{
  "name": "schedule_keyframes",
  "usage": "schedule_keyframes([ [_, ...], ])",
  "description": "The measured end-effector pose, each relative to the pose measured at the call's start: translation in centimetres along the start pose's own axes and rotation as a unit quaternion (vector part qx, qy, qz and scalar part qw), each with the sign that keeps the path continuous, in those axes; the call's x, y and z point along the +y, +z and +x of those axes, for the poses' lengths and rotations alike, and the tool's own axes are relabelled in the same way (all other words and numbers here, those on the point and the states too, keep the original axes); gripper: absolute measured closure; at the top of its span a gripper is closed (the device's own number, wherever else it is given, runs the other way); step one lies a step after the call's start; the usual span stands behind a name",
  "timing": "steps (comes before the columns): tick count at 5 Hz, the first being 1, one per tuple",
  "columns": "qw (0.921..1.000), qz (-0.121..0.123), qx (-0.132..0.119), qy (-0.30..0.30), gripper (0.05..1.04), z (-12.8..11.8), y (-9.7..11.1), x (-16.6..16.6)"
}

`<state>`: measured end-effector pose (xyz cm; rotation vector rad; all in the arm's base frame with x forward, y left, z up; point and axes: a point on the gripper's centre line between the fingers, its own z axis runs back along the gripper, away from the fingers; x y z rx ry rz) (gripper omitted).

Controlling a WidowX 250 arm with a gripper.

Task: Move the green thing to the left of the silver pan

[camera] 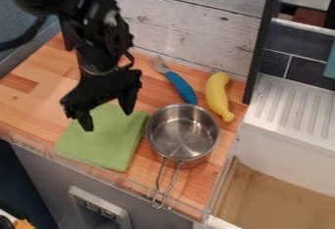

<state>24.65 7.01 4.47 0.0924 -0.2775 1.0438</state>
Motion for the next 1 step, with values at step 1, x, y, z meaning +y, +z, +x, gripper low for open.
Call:
schedule_keyframes([
  [1,0.9995,-0.03,-0.011,0.007,0.083,1.01,2.08,-0.2],
])
